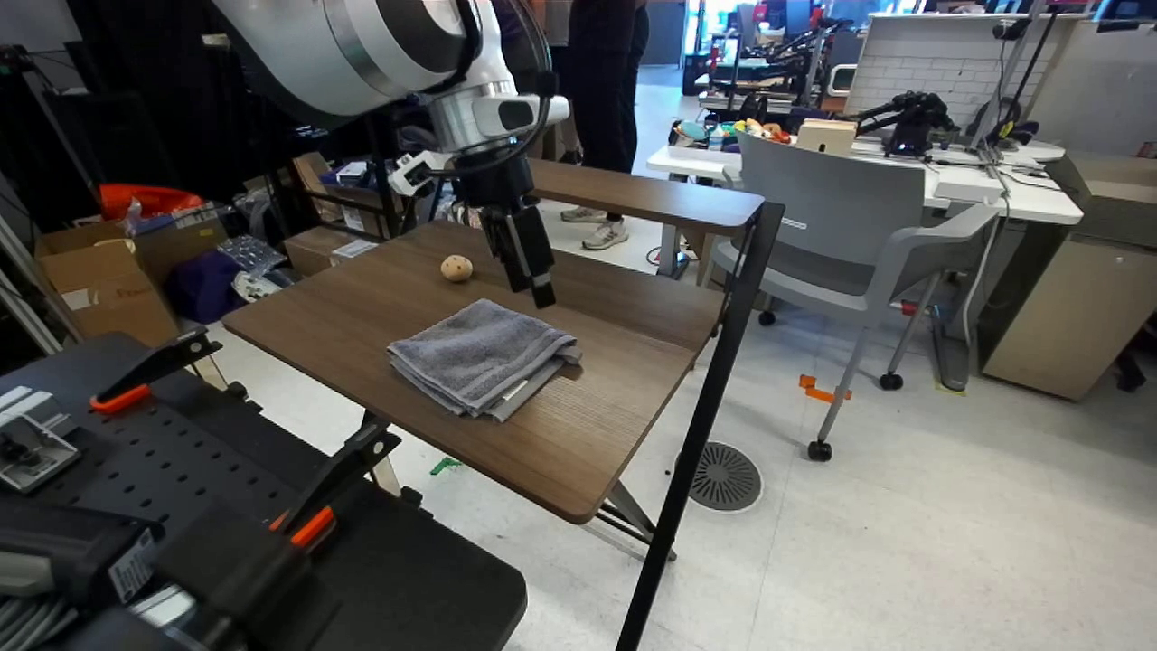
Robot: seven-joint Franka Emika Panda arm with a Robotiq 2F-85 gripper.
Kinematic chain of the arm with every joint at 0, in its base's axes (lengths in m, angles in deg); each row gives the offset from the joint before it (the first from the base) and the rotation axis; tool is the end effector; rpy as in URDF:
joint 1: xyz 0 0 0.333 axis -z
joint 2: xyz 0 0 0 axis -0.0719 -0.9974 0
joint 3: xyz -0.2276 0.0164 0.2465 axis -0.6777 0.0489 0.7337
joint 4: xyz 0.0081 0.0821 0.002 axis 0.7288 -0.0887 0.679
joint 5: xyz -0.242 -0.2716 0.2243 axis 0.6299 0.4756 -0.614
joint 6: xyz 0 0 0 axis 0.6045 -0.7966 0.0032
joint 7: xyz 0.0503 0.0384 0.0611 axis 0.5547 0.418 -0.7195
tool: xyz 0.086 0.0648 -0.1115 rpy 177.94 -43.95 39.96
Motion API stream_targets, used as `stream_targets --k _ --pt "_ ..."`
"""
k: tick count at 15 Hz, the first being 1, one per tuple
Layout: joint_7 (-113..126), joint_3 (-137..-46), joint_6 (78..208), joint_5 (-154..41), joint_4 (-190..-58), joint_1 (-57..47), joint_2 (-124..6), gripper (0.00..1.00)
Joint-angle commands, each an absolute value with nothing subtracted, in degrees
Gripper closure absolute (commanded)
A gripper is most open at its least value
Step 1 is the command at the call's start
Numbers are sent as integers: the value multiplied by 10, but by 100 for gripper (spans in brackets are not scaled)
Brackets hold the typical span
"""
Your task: Move the brown object to the left, then wipe the desk with the cloth
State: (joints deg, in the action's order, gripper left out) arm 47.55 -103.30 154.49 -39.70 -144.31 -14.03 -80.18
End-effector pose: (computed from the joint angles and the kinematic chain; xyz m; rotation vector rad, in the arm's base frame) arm 0.6283 -0.0719 0.0807 2.6907 -0.7647 0.0787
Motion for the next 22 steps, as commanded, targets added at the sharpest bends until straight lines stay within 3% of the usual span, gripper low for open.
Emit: stream_targets --k 1,6,13,21,22 --pt "422 -1072 1643 -326 -1534 -151 -745 0" --pt "400 -1074 1661 -350 -1536 -151 -748 0" --pt "217 -886 1685 -592 -1494 -29 -815 0" --pt "218 -919 1639 -640 -1383 -66 -933 0" --pt "208 -908 1658 -646 -1419 -60 -905 0"
